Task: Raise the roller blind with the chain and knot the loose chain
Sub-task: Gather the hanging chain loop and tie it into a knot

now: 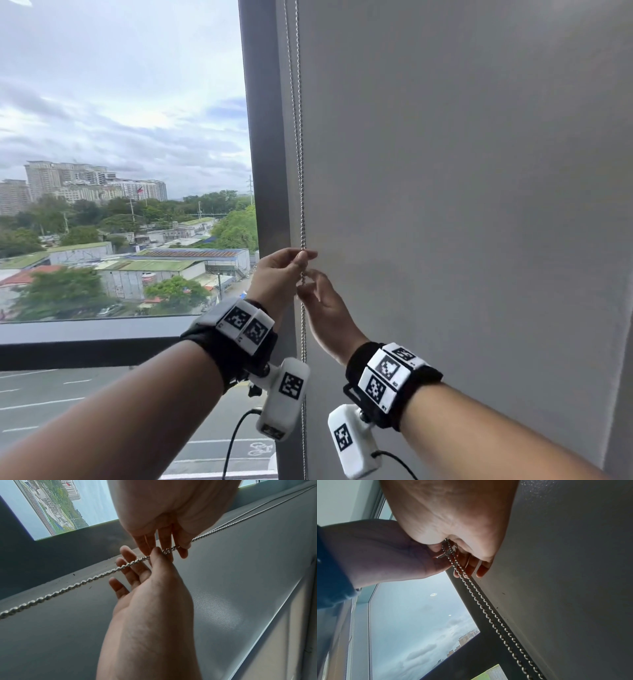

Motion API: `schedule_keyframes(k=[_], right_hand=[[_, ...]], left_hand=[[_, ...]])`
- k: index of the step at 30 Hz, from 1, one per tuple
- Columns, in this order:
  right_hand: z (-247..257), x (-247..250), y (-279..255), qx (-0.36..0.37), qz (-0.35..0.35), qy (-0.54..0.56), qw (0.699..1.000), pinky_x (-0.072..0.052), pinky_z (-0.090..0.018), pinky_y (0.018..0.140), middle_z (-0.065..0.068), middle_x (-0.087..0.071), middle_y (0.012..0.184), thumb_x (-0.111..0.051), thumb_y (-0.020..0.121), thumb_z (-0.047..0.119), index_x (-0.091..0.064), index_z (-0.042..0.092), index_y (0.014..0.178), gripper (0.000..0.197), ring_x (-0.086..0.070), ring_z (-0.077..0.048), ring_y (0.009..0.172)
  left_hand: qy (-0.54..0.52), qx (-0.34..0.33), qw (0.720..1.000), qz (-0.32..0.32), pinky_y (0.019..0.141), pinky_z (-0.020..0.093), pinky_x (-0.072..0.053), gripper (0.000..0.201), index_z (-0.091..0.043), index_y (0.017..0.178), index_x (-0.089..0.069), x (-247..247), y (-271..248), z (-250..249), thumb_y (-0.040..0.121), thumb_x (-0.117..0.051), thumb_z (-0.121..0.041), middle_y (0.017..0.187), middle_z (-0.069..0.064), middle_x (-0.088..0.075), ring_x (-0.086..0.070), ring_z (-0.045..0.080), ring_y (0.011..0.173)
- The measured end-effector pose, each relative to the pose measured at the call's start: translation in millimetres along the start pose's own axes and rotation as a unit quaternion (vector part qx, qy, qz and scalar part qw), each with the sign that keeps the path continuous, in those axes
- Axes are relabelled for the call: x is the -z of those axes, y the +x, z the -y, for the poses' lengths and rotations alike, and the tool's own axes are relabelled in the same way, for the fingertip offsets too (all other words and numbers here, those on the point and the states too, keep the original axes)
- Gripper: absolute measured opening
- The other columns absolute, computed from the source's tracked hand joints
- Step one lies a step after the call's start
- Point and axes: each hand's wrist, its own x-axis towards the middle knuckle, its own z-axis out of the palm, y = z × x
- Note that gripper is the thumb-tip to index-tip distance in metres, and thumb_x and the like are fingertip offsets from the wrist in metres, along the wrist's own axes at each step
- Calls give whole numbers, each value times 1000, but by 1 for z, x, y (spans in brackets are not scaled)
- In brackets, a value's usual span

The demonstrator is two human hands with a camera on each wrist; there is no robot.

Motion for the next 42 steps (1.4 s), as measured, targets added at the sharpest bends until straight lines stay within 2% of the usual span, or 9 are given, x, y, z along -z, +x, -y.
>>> schedule_keyframes(k=[5,7,12,16,20,27,34,39,42], right_hand=[[-8,6,-7,8,-1,-39,999,-46,-34,81,1,-62,76,-41,102,35,-58,19,111,24,-57,-10,74],[-8,10,-13,-2,3,-43,999,-45,-34,76,3,-58,68,-42,102,36,-58,22,90,24,-55,-13,69],[-2,26,-26,-59,74,-51,994,-47,-36,71,3,-54,57,-46,98,45,-62,24,81,32,-55,-21,61],[9,37,-34,-102,97,-21,990,-40,-28,53,-1,-44,54,-56,92,50,-46,18,64,43,-45,-18,46],[22,49,-38,-121,81,-35,989,-37,-26,48,-3,-39,47,-66,85,51,-37,20,56,51,-40,-17,38],[59,57,-32,-220,18,77,972,-26,-23,44,2,-31,47,-73,85,36,-33,24,60,49,-25,-12,36],[114,53,8,-288,-8,223,931,-22,-16,34,9,-25,46,-49,98,33,-44,19,66,35,-23,-5,33],[157,46,18,-286,55,247,924,-26,-16,35,6,-36,53,-28,96,8,-56,4,86,31,-30,-5,37],[175,39,13,-272,95,205,935,-37,-15,39,-5,-52,66,-25,96,0,-54,-2,93,29,-44,-6,42]], left_hand=[[-28,1,1000,-7,71,25,-52,17,-7,84,-65,-1,-3,-2,91,-49,-5,79,11,-68,-65,14,70],[-45,8,999,-13,68,25,-53,19,-6,82,-65,-1,-5,-3,91,-49,-5,65,5,-66,-66,13,60],[-93,14,996,-10,60,28,-54,15,-2,85,-62,2,-18,-13,92,-49,-4,59,6,-54,-57,14,47],[-120,14,993,8,47,23,-48,13,-4,85,-59,8,-32,-24,92,-48,-3,57,5,-50,-47,12,44],[-138,35,990,19,43,22,-39,13,-10,86,-56,16,-40,-33,93,-46,-5,49,0,-45,-35,11,40],[-144,61,986,64,43,21,-31,23,-4,81,-58,20,-56,-43,96,-40,-8,48,-1,-39,-28,9,40],[-102,61,988,96,40,20,-33,27,-5,74,-54,9,-67,-52,96,-39,-9,49,1,-41,-27,10,39],[-34,59,993,93,46,24,-47,26,-3,76,-53,8,-66,-56,97,-39,-11,64,14,-64,-54,14,41],[-29,76,993,89,55,27,-55,23,3,90,-59,7,-63,-53,95,-43,-13,72,13,-66,-64,15,49]])
